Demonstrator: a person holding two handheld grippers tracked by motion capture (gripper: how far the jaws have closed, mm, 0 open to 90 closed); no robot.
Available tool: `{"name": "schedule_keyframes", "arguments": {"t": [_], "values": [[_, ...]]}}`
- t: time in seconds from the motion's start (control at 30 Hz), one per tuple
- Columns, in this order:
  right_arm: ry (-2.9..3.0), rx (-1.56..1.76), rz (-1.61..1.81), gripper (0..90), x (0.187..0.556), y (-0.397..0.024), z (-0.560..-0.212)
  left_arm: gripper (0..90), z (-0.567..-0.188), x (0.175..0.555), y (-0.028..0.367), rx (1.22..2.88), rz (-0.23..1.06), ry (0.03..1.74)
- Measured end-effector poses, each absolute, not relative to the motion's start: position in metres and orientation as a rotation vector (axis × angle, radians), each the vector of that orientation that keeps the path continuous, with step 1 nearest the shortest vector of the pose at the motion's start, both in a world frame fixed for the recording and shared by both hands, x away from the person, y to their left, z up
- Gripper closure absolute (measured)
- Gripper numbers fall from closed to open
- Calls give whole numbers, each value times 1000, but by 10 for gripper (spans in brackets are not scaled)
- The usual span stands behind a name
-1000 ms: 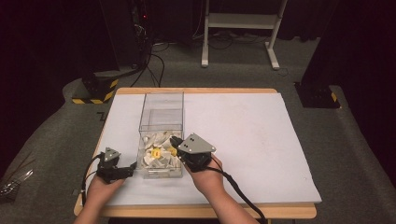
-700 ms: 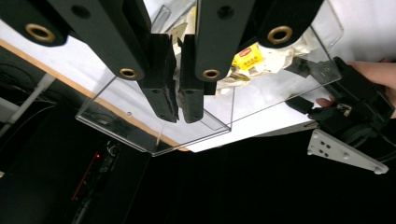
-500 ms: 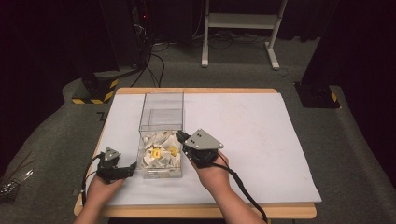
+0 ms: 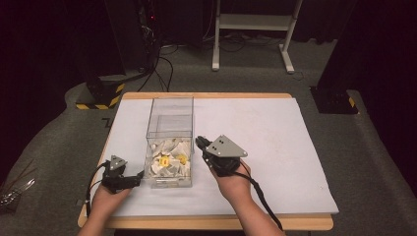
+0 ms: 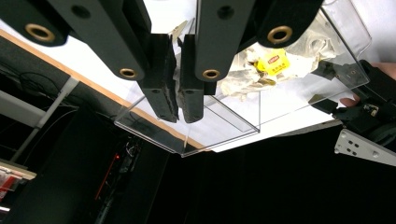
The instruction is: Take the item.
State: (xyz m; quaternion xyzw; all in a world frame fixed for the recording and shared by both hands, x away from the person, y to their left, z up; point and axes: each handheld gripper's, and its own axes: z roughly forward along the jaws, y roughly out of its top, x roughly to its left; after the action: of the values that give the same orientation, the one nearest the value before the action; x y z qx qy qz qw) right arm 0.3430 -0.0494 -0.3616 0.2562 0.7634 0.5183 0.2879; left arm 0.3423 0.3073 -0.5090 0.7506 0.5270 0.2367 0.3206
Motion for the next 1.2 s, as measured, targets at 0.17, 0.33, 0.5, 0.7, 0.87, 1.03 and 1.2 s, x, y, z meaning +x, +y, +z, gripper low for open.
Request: {"name": "schedule_keyframes", "arguments": {"t": [0.17, 0.33, 0.5, 0.7, 0.87, 1.03, 1.2], "values": [[2029, 710, 1382, 860, 341, -61, -363, 158, -509, 342, 307, 1973, 623, 1385], [2019, 730, 1379, 860, 337, -71, -363, 158, -509, 342, 307, 1973, 622, 1384], [2014, 746, 1372, 859, 335, -79, -365, 158, -509, 342, 307, 1970, 622, 1385], [2019, 763, 1363, 859, 333, -85, -369, 158, -509, 342, 307, 1970, 622, 1385], [2025, 777, 1362, 859, 332, -88, -372, 158, -509, 342, 307, 1973, 622, 1384], [2053, 813, 1347, 858, 336, -90, -385, 158, -509, 342, 307, 1970, 622, 1385], [2074, 837, 1336, 858, 340, -90, -395, 158, -509, 342, 307, 1973, 622, 1384]]}}
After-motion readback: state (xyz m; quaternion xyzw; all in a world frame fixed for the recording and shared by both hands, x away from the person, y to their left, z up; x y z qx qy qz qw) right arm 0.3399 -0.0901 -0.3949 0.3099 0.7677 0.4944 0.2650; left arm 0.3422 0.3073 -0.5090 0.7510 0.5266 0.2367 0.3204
